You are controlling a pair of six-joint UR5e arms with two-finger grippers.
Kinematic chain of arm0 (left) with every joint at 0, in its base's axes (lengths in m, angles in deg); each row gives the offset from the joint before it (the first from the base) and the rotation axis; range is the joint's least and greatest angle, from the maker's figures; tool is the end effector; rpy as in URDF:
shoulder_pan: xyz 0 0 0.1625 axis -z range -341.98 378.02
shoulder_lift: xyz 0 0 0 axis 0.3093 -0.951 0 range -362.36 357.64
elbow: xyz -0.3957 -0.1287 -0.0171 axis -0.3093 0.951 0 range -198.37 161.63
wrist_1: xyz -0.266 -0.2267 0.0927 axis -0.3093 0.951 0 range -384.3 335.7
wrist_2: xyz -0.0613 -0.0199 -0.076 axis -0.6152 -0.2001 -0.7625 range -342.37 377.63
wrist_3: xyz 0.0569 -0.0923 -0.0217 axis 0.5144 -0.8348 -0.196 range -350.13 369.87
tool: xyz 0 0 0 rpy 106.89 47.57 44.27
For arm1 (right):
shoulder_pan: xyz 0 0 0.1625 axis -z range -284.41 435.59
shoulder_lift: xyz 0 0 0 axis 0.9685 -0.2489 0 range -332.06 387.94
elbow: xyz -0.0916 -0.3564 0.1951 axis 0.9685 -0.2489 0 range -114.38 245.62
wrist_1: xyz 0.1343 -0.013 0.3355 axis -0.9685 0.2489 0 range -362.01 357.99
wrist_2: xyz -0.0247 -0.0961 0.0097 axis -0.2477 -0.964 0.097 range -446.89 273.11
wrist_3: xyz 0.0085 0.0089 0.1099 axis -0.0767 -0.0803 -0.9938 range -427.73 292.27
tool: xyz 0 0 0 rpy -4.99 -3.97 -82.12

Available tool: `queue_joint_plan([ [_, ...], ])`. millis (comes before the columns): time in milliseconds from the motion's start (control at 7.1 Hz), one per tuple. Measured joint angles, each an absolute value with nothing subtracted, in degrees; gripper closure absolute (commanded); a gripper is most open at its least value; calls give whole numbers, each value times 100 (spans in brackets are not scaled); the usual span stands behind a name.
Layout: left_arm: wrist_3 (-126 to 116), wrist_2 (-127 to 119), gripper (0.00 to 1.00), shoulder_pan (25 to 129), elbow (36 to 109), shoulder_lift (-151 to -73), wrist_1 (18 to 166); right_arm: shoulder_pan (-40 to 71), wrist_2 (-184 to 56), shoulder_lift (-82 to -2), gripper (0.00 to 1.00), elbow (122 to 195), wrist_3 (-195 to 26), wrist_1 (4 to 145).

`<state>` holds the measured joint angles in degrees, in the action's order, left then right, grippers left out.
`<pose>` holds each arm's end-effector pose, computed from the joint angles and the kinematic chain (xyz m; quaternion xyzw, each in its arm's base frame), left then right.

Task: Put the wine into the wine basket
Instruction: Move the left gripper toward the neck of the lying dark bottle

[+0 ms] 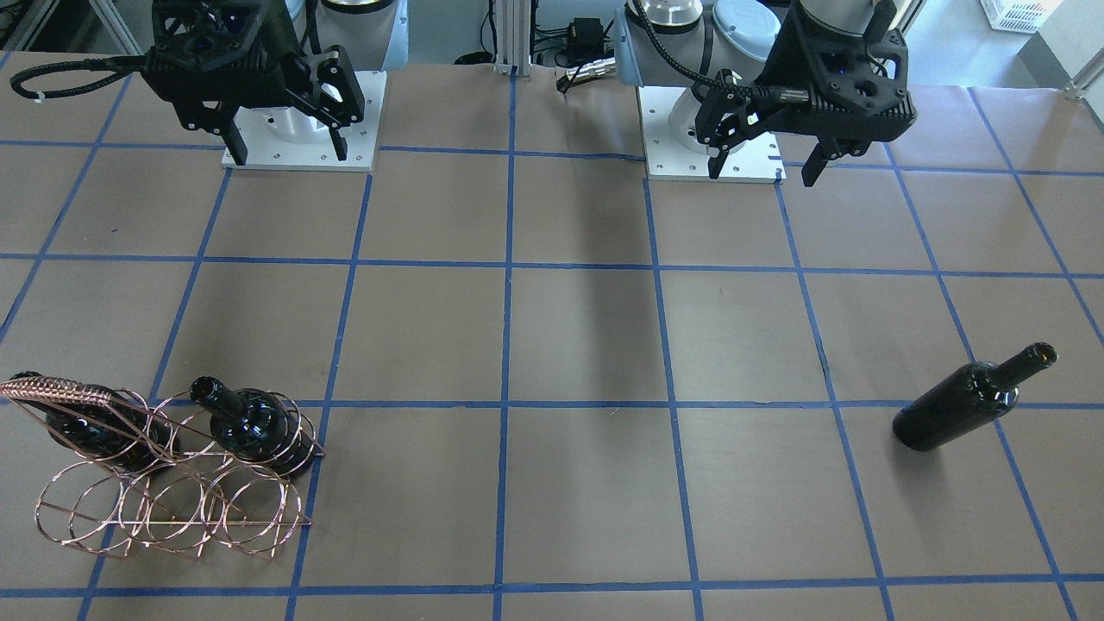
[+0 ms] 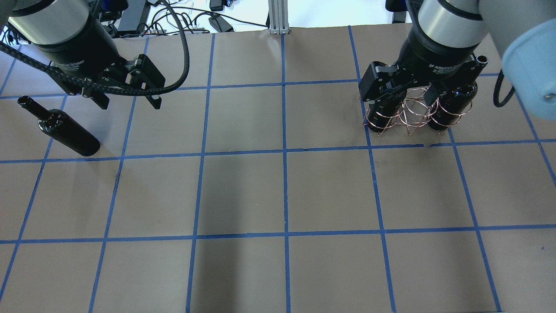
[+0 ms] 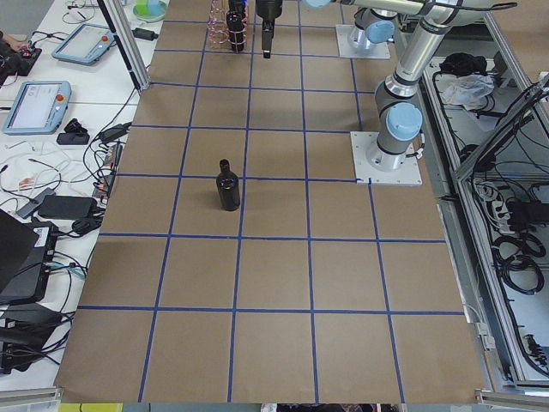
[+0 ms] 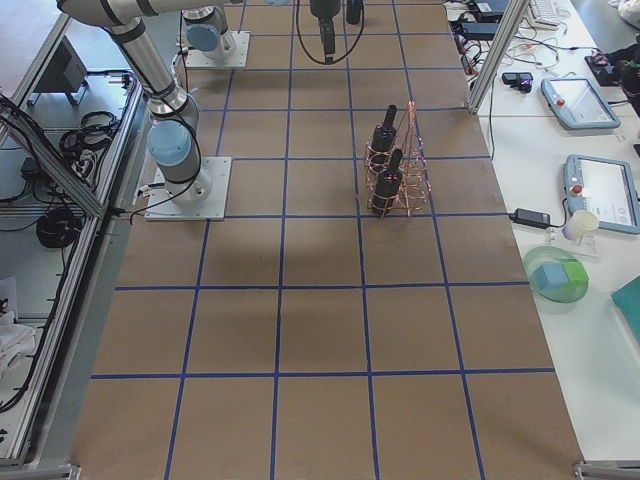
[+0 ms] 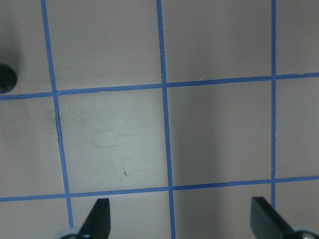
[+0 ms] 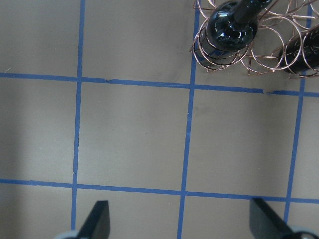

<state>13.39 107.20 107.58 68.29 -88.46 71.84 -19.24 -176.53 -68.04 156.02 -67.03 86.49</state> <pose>-0.1311 -0.4079 0.5117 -0.0270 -0.9996 0.0097 0.0034 0.1670 -0.3858 0.5062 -0.0483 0.9982 -0.0354 0.0044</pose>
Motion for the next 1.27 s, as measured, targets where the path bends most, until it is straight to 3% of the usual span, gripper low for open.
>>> queue_joint_plan([
  [1268, 1407, 10731, 0, 10725, 6885, -8888, 7194, -1927, -17662, -6804, 0, 15606, -6771, 8641],
])
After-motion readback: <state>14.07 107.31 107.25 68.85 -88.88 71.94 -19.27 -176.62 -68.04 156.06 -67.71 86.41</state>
